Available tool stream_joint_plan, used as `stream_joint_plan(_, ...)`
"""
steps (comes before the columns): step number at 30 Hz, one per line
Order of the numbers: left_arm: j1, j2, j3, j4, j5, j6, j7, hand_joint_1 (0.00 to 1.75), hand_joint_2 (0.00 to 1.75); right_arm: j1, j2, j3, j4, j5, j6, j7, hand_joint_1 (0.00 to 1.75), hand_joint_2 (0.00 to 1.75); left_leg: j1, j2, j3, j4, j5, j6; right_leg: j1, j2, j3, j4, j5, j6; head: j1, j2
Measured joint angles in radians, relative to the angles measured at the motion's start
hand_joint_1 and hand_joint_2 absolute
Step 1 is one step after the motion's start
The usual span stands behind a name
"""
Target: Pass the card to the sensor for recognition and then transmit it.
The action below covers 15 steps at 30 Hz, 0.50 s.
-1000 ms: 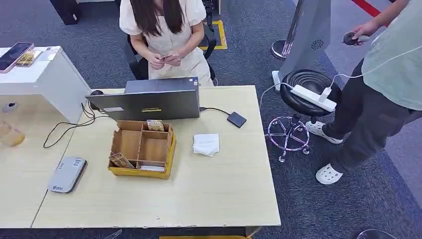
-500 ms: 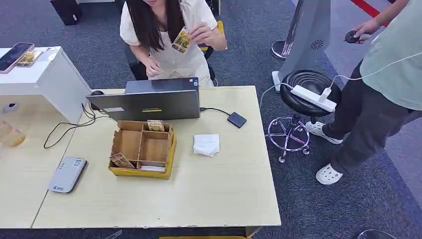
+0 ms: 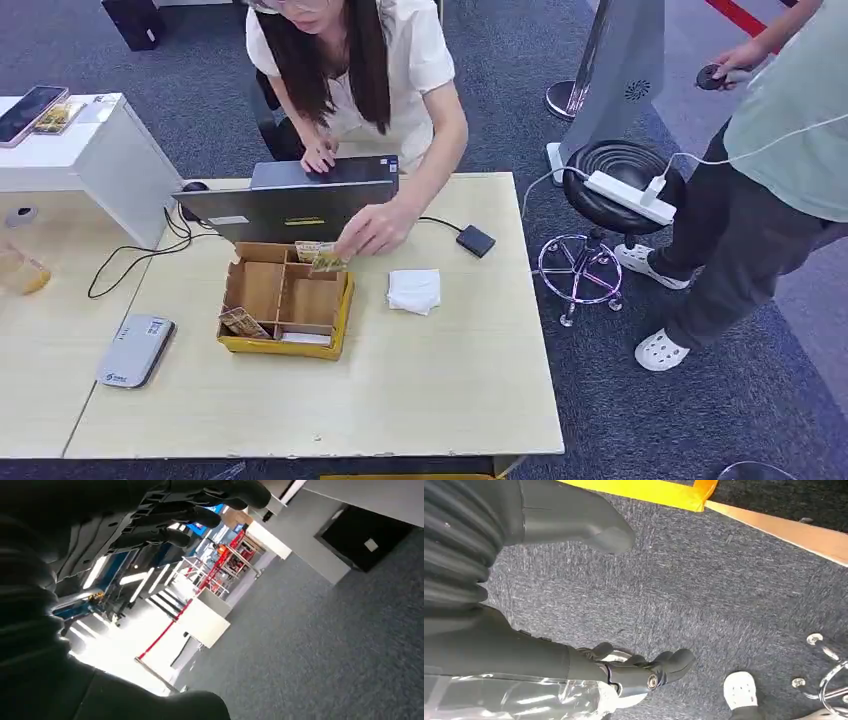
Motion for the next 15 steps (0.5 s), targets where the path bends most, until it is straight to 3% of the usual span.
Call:
stream_joint_plan(6, -0.016, -0.023, -0.035, 0.042, 0.009, -0.006, -0.023, 0.00, 1.75, 0.000, 0.000, -0.006, -0.005, 0.008, 0.003, 0.011, 0.00, 1.75, 0.000, 0.000, 0.000, 0.000, 0.000, 0.000, 0.000, 0.000, 0.000, 0.000, 0.000, 0.000, 0.000, 0.000)
stream_joint_plan(8, -0.026, -0.045, -0.030, 0.055, 0.073, -0.008, -0.120, 0.00, 1.75, 0.000, 0.000, -0.015, -0.005, 0.008, 0.014, 0.023, 0.00, 1.75, -0.001, 0.000, 0.000, 0.000, 0.000, 0.000, 0.000, 0.000, 0.000, 0.000, 0.000, 0.000, 0.000, 0.000)
stream_joint_plan(11, -0.052, -0.096, 0.025, 0.081, 0.211, -0.072, -0.297, 0.00, 1.75, 0.001, -0.002, -0.026, -0.003, 0.013, 0.054, 0.041, 0.00, 1.75, -0.001, 0.000, 0.000, 0.000, 0.000, 0.000, -0.001, 0.000, 0.000, 0.000, 0.000, 0.000, 0.000, 0.000)
stream_joint_plan(15, -0.068, -0.166, 0.097, 0.117, 0.288, -0.118, -0.387, 0.00, 1.75, 0.008, -0.007, -0.040, 0.004, 0.029, 0.083, 0.085, 0.00, 1.75, -0.002, 0.000, 0.000, 0.001, -0.001, 0.001, -0.001, 0.000, 0.000, 0.000, 0.000, 0.001, 0.000, 0.000)
